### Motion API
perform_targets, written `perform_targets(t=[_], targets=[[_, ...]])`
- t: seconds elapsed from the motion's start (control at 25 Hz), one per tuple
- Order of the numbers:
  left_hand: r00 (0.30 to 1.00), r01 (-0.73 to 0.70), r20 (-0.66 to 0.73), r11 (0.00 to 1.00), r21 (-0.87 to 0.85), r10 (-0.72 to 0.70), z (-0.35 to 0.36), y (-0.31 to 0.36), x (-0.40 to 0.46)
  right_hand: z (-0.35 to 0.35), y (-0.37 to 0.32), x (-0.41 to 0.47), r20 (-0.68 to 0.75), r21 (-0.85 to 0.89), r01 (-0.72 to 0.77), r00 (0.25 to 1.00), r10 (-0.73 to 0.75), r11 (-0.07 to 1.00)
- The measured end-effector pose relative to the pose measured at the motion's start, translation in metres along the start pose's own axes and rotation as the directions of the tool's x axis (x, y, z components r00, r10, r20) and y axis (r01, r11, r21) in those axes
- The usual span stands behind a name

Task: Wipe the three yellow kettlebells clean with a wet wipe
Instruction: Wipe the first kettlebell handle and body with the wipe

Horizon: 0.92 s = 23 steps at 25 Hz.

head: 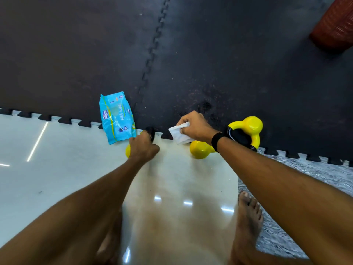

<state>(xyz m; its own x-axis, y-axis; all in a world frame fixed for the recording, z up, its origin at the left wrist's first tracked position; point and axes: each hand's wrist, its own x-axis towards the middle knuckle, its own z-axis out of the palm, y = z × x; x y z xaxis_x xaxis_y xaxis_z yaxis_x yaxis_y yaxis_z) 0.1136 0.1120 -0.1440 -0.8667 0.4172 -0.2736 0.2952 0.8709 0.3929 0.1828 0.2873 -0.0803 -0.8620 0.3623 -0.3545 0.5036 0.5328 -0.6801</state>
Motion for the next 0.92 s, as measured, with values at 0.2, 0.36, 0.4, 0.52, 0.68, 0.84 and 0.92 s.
perform_targets(t=[0.2,0.36,0.4,0.52,0.68,0.84,0.92], targets=[[0.945,0.223,0.316,0.87,-0.44,-0.082,-0.025,-0.021,-0.007,0.01,0.0,-0.008,-0.027,0.063,0.026,0.999,-0.024,0.998],[0.874,0.245,0.486,0.844,-0.477,0.022,-0.028,-0.018,-0.003,0.026,0.007,-0.001,-0.087,0.132,0.005,0.996,0.007,0.991],[0.865,0.267,0.501,0.825,-0.498,0.022,-0.031,-0.023,0.001,0.031,0.01,0.0,-0.102,0.154,-0.001,0.995,0.017,0.988],[0.79,0.425,0.613,0.699,-0.574,0.023,-0.032,-0.038,0.002,0.043,0.016,0.003,-0.122,0.19,0.0,0.992,0.024,0.982],[0.709,0.508,0.699,0.621,-0.597,0.094,-0.022,-0.041,-0.001,0.056,0.023,0.008,-0.198,0.27,-0.011,0.978,0.066,0.963],[0.534,0.721,0.835,0.444,-0.532,0.132,-0.01,-0.053,-0.001,0.071,0.034,-0.003,-0.221,0.312,-0.016,0.971,0.089,0.95],[0.42,0.677,0.894,0.603,-0.422,0.153,0.005,-0.043,-0.006,0.073,0.039,-0.006,-0.216,0.319,-0.024,0.972,0.098,0.947]])
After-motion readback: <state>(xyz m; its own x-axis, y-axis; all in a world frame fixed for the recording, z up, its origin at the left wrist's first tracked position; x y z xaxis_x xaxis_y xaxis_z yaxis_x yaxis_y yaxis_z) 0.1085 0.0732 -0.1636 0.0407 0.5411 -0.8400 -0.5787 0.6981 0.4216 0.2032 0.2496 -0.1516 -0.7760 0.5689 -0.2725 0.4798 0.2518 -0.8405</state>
